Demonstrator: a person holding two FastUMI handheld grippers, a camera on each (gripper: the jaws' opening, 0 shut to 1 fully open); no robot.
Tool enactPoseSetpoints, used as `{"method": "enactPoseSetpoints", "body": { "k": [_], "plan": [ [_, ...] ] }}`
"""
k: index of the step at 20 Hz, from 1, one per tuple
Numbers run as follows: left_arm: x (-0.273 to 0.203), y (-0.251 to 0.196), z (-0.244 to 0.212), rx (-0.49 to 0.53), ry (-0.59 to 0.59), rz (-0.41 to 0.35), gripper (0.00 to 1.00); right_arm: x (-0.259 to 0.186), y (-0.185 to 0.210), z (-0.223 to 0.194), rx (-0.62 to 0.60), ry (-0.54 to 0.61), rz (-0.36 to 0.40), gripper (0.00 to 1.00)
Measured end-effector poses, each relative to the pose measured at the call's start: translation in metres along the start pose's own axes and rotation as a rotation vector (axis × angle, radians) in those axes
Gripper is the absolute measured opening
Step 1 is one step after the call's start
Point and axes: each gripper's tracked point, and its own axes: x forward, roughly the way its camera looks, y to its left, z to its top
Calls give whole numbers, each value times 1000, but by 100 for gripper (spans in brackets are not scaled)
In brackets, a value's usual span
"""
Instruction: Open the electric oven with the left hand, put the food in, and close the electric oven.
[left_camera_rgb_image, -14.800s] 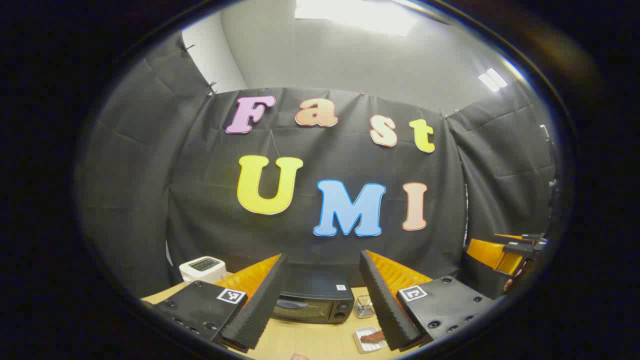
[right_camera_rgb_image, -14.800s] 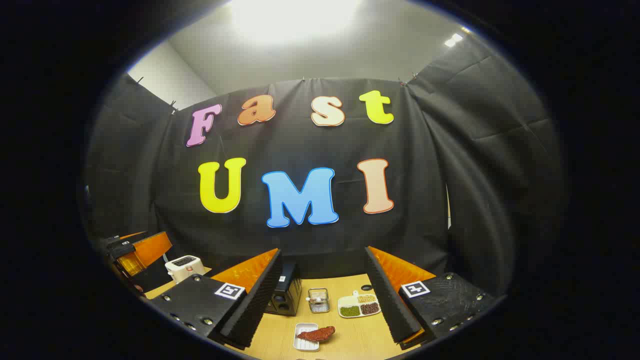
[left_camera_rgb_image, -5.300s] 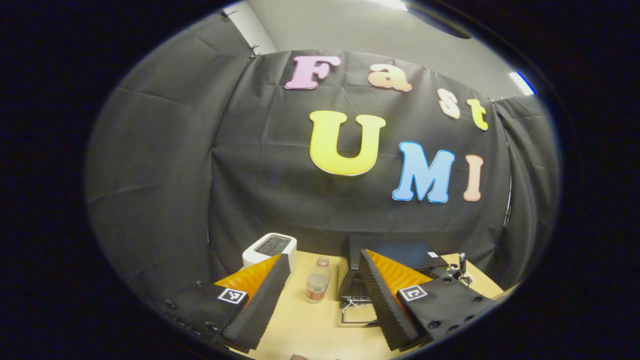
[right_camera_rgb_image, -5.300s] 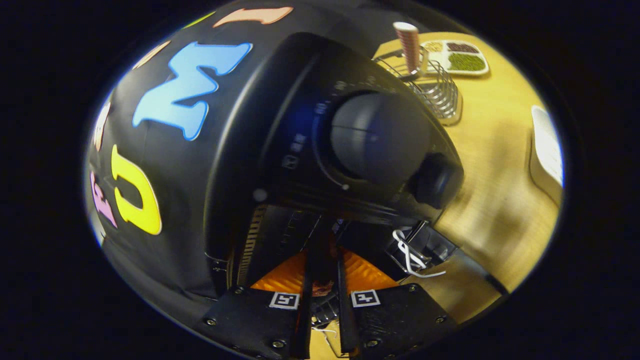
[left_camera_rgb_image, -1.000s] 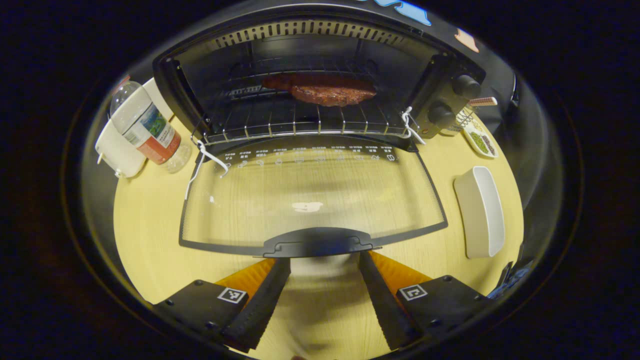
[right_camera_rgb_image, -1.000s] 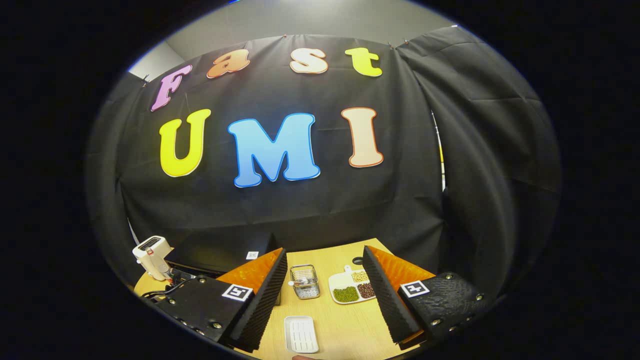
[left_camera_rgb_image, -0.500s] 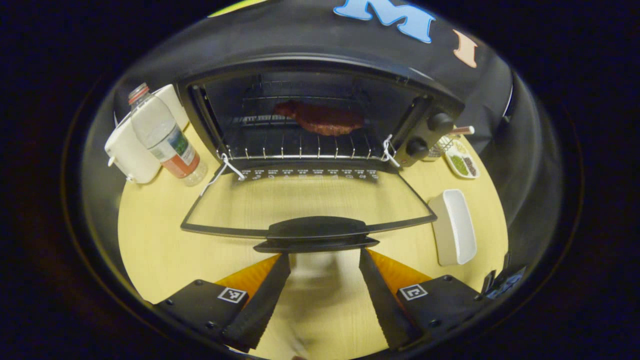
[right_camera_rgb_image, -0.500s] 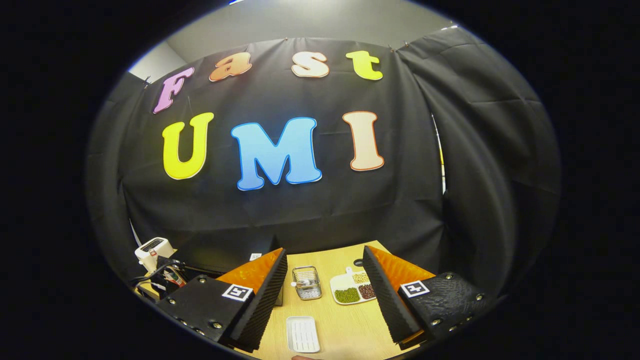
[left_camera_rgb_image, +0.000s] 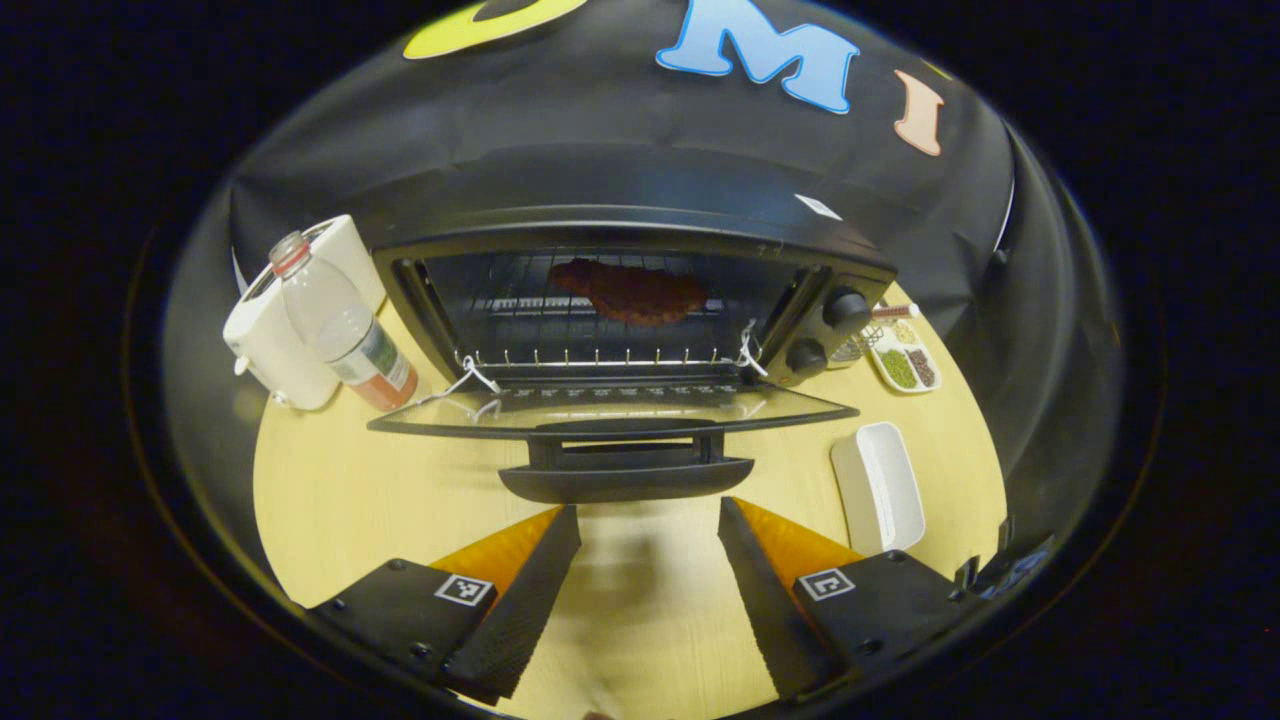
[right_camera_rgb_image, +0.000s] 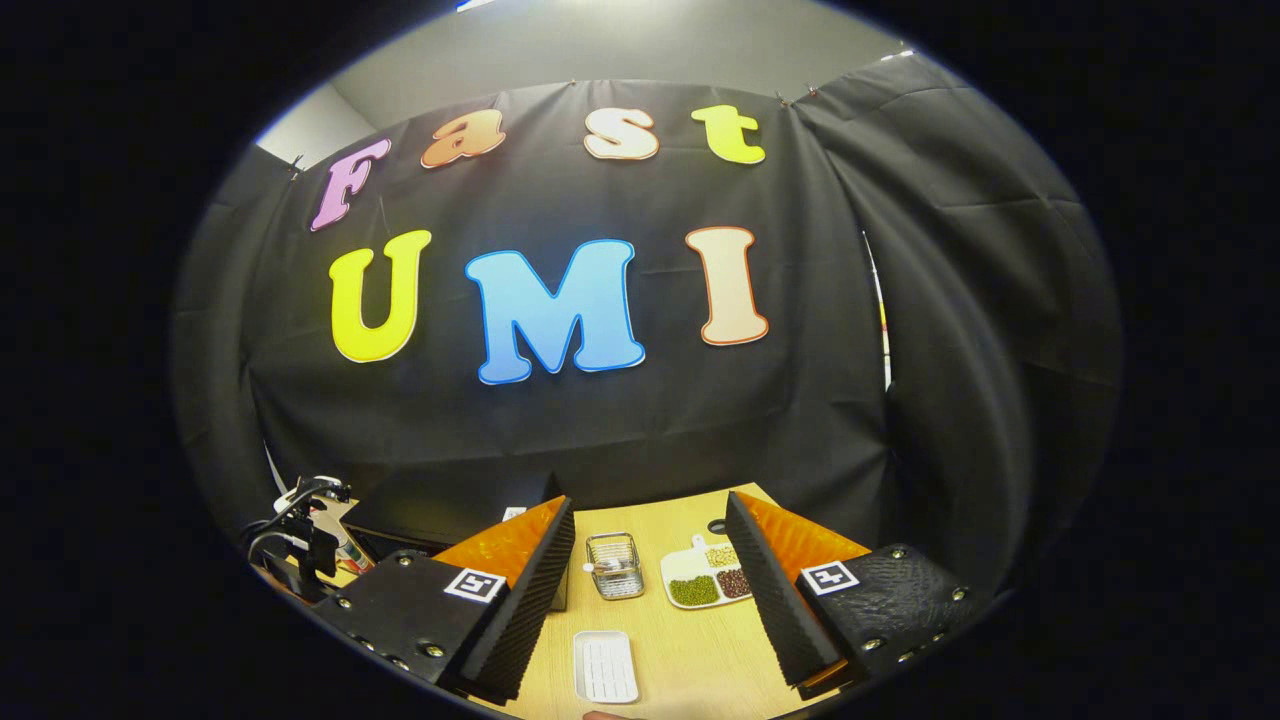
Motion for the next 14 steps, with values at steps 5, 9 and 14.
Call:
{"method": "enactPoseSetpoints", "body": {
  "k": [5, 9, 14],
  "plan": [
    [-6, -3, 13, 15, -31, 8, 95, -1, -10, 3, 16, -1, -14, 92],
    [-13, -2, 21, 27, -60, 23, 95, -3, -14, 3, 14, -2, -10, 92],
    [-31, -6, 36, 32, -127, 43, 99, -6, -19, 10, 4, -21, 4, 92]
  ]
}}
